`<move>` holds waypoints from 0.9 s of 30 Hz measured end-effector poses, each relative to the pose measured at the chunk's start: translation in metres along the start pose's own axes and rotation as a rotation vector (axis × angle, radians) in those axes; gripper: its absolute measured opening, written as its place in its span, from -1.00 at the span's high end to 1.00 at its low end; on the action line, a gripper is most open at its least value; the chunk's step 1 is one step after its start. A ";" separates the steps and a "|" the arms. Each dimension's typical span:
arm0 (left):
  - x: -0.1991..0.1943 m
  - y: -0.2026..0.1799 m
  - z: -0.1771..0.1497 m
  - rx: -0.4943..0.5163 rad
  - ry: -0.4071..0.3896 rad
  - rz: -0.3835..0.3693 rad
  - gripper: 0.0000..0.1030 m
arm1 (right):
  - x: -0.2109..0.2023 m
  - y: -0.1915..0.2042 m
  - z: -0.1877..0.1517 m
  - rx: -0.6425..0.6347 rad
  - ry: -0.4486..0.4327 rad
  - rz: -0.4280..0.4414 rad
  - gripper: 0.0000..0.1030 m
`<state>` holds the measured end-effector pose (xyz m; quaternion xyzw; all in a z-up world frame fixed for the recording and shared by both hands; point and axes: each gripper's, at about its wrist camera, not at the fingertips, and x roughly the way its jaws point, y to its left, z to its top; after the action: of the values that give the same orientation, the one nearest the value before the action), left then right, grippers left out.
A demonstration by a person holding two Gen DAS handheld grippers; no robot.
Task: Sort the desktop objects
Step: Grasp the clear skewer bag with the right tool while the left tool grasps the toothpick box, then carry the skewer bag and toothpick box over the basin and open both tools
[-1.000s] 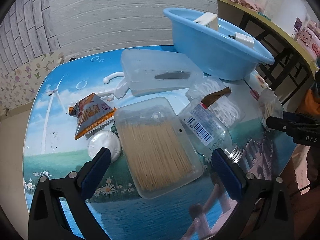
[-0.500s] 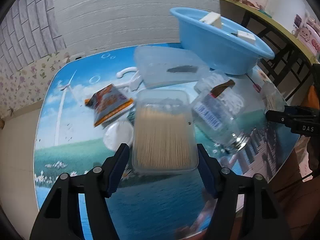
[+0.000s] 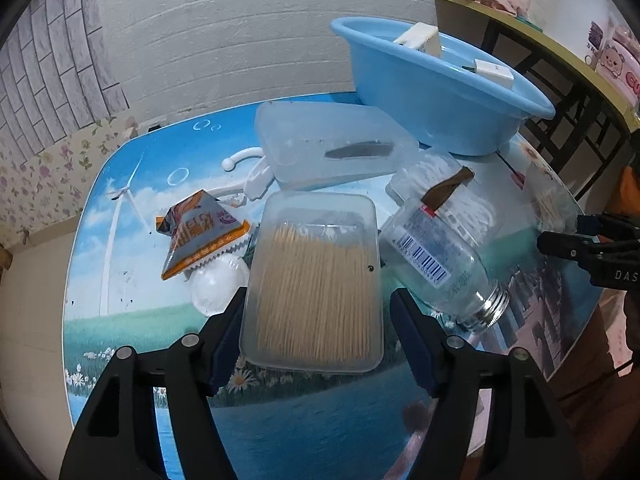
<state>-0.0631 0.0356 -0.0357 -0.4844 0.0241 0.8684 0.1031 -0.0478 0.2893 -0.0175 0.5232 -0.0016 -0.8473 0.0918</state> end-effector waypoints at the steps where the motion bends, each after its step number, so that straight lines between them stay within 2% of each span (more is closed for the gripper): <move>1: 0.000 0.000 0.001 0.001 -0.003 0.005 -0.17 | -0.001 -0.001 0.000 0.001 -0.004 -0.002 -0.21; 7: -0.006 0.002 0.000 -0.005 -0.013 0.002 -0.14 | -0.003 -0.003 0.000 -0.001 -0.019 -0.013 0.31; 11: -0.016 0.004 0.001 -0.018 -0.038 0.000 -0.14 | -0.011 0.000 0.000 -0.030 -0.054 0.011 0.46; 22: -0.054 0.008 0.013 -0.036 -0.126 0.000 -0.14 | -0.044 0.005 0.003 -0.069 -0.172 0.064 0.53; 27: -0.073 0.002 0.024 -0.029 -0.163 -0.016 -0.14 | -0.072 0.016 0.004 -0.118 -0.219 0.122 0.54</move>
<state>-0.0460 0.0255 0.0389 -0.4135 -0.0010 0.9045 0.1046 -0.0172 0.2847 0.0493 0.4201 0.0065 -0.8908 0.1730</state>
